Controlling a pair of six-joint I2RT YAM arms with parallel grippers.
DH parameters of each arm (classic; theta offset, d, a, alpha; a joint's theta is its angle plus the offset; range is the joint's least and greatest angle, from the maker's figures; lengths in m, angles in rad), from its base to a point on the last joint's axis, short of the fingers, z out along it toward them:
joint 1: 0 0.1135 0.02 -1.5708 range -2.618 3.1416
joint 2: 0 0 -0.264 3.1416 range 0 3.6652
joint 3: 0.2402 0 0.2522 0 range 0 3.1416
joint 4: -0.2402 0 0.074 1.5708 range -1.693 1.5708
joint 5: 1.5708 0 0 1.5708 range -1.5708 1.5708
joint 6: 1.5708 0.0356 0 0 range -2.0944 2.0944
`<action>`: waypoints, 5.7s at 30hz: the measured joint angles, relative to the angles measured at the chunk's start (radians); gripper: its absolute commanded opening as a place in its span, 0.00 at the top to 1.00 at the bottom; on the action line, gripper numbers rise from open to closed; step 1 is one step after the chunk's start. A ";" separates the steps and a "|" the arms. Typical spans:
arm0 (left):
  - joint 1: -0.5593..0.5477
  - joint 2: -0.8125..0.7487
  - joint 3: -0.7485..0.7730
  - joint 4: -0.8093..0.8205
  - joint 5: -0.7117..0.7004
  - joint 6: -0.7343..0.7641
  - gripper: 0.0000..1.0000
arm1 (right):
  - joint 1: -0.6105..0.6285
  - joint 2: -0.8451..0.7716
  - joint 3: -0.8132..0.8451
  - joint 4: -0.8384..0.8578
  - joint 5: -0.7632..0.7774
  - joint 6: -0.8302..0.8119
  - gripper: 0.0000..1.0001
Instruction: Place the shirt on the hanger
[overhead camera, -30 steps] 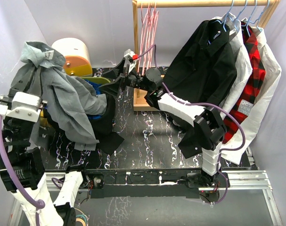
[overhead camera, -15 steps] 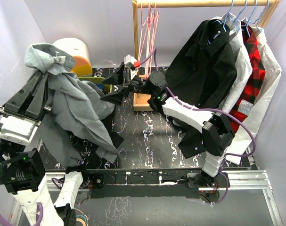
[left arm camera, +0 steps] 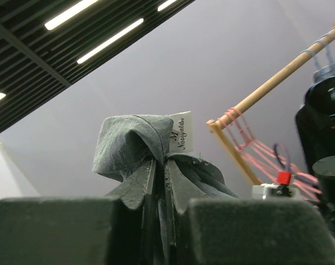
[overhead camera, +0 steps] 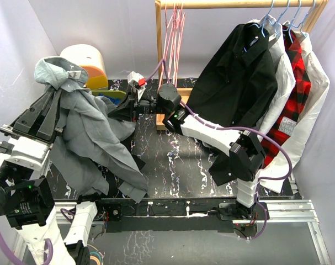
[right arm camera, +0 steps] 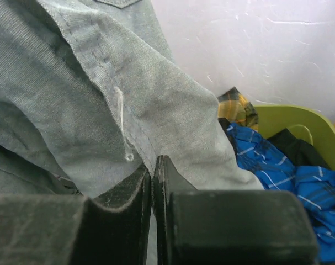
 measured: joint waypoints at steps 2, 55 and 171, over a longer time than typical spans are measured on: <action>0.000 -0.011 -0.019 -0.010 -0.030 0.037 1.00 | 0.002 -0.008 0.000 -0.032 0.032 -0.027 0.92; -0.006 -0.169 -0.428 -1.066 0.095 0.594 0.78 | 0.223 -0.755 -1.017 -0.445 0.612 -0.058 0.71; -1.302 0.553 -0.290 -1.351 -0.649 0.456 0.03 | -0.366 -0.716 -0.771 -0.546 1.039 0.376 0.02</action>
